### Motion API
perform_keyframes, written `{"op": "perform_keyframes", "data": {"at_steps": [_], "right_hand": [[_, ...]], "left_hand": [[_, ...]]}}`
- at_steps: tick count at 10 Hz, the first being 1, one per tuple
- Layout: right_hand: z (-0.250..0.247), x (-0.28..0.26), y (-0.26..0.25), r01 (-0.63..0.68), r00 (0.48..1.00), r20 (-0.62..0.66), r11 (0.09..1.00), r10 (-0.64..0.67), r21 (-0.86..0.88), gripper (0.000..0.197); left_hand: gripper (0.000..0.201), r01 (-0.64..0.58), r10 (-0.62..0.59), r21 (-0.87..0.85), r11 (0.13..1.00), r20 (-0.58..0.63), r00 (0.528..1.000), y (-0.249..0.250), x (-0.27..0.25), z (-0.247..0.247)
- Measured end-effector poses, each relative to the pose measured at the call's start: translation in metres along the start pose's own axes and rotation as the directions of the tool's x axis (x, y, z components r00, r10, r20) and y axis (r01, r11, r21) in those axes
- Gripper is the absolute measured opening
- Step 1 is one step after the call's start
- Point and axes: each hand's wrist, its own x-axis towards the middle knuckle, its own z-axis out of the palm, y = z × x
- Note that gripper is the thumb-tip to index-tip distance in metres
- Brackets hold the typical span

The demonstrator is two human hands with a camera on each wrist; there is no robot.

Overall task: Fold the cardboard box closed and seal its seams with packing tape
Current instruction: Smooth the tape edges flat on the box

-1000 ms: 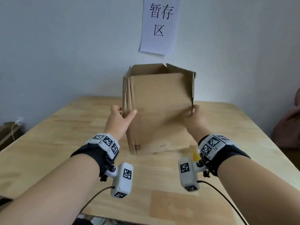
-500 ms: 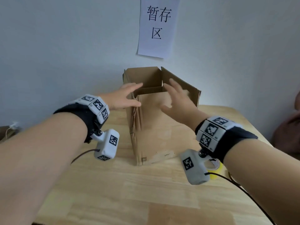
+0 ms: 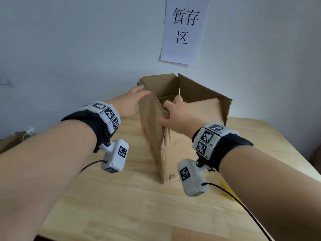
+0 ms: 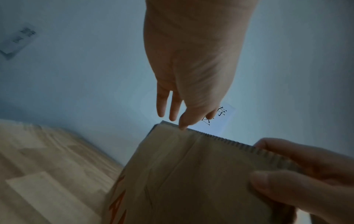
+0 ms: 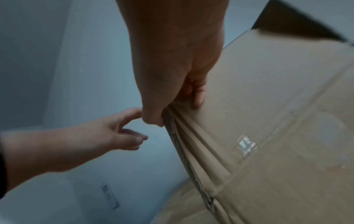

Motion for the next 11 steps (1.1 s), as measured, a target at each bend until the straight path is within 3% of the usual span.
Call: {"op": "perform_keyframes", "data": {"at_steps": [1,2,3,4,5,6,7,8,10,11], "right_hand": [[-0.021,-0.008,0.034,0.002,0.998,0.070,0.999,0.000,-0.034,0.037],[-0.040,-0.014,0.074,-0.062,0.995,0.070,0.986,0.073,-0.152,0.038],[-0.054,-0.023,0.108,-0.206,0.977,0.020,0.964,0.212,-0.167,0.027],[-0.062,-0.033,0.130,-0.266,0.964,-0.025,0.943,0.266,-0.199,0.018],[-0.061,-0.038,0.145,-0.286,0.958,-0.051,0.936,0.281,-0.204,0.017],[-0.065,-0.038,0.160,-0.315,0.948,-0.046,0.913,0.314,-0.261,0.026],[-0.074,-0.039,0.171,-0.374,0.921,-0.055,0.836,0.385,-0.402,0.044],[-0.074,-0.037,0.180,-0.423,0.897,-0.077,0.794,0.435,-0.438,0.050],[-0.075,-0.047,0.190,-0.358,0.928,0.016,0.899,0.373,-0.251,0.061],[-0.087,-0.056,0.180,-0.289,0.957,-0.079,0.946,0.280,-0.147,0.063]], "left_hand": [[0.079,-0.022,0.020,0.165,0.986,0.015,1.000,0.002,0.012,0.005],[0.074,0.039,-0.053,0.255,0.966,0.049,0.997,0.016,0.019,0.012],[0.070,0.119,-0.137,0.288,0.950,0.043,0.990,0.037,0.024,0.024],[0.058,0.157,-0.144,0.230,0.960,-0.071,0.987,0.065,0.030,0.039],[0.033,0.151,-0.109,0.187,0.971,-0.217,0.970,0.088,0.042,0.049],[0.024,0.124,-0.069,0.202,0.971,-0.260,0.963,0.105,0.055,0.051],[0.028,0.073,-0.017,0.217,0.974,-0.249,0.968,0.122,0.067,0.058],[0.029,0.052,-0.003,0.196,0.979,-0.242,0.970,0.130,0.079,0.068],[0.064,0.077,-0.073,0.077,0.994,-0.050,0.996,0.125,0.075,0.068],[0.067,0.039,-0.032,0.058,0.998,-0.118,0.993,0.115,0.061,0.052]]}}
